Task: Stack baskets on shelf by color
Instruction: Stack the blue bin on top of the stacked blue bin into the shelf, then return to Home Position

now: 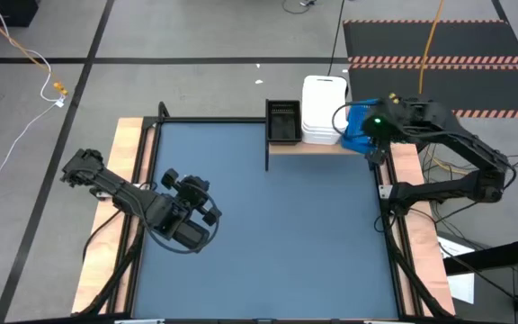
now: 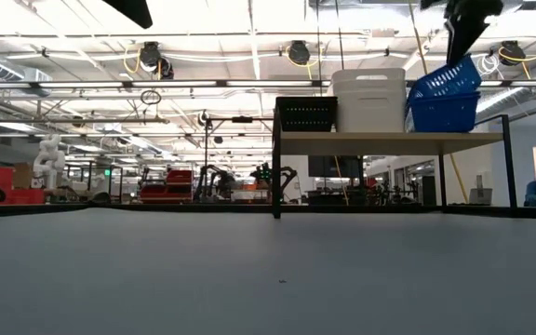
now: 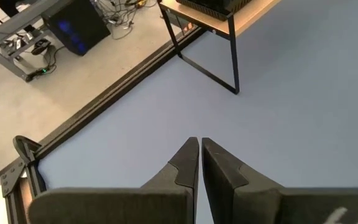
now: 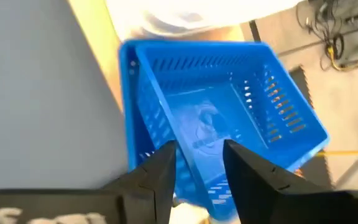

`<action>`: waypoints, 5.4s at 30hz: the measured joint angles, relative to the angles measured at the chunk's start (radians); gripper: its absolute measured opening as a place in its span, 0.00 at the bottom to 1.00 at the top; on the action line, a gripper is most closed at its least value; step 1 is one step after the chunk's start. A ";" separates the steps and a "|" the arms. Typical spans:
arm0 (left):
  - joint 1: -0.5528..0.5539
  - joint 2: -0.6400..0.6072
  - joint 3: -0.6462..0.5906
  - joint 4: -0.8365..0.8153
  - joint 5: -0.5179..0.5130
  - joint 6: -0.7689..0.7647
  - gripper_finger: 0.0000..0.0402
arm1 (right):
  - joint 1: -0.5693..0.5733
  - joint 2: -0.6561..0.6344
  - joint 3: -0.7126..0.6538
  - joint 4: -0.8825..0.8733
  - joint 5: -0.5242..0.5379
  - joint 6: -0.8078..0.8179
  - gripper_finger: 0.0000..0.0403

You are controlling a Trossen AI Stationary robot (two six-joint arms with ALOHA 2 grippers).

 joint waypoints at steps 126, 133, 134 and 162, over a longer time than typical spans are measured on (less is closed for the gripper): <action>-0.186 0.000 0.014 0.143 -0.137 0.124 0.06 | 0.008 -0.272 -0.529 0.264 0.131 -0.201 0.06; -0.157 0.000 0.014 0.143 -0.136 0.123 0.06 | 0.008 -0.272 -0.530 0.289 -0.018 -0.202 0.06; -0.154 0.000 0.014 0.143 -0.136 0.123 0.06 | 0.008 -0.272 -0.530 0.306 -0.026 -0.206 0.06; 0.188 0.000 -0.319 1.248 0.147 1.021 0.06 | 0.295 -0.296 -0.948 1.766 -0.849 0.310 0.00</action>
